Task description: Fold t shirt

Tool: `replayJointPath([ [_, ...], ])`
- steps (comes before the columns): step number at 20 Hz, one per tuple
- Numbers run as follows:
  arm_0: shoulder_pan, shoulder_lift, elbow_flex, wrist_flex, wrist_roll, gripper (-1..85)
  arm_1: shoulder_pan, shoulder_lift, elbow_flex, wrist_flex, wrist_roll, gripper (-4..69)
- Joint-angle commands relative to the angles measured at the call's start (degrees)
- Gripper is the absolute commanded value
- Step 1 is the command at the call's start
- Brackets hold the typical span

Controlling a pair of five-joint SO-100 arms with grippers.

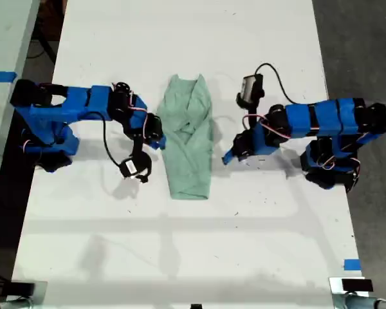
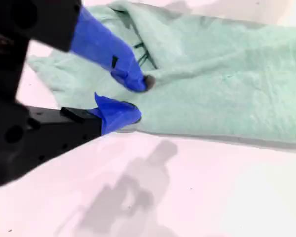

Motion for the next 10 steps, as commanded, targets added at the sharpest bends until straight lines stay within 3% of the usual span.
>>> replayJointPath([
  [1, 5.19, -5.36, -6.33, -1.76, -2.46, 24.9, -3.34, -9.84, -11.34, -1.76, 0.44, 25.9],
  [4, 7.21, -9.67, -5.89, -3.43, -6.77, 26.5, -4.22, -20.92, -16.96, -3.96, -0.62, 30.7],
  [7, 8.09, -17.93, -6.24, -12.22, -6.86, 25.0, -4.22, -29.97, -21.62, -7.47, -2.29, 31.6],
  [8, 8.26, -20.39, -6.50, -14.94, -6.86, 21.9, -4.22, -32.43, -23.12, -8.17, -2.64, 31.6],
  [10, 8.88, -23.20, -6.77, -18.90, -6.33, 3.2, -4.48, -35.86, -24.79, -10.55, -3.60, 30.5],
])
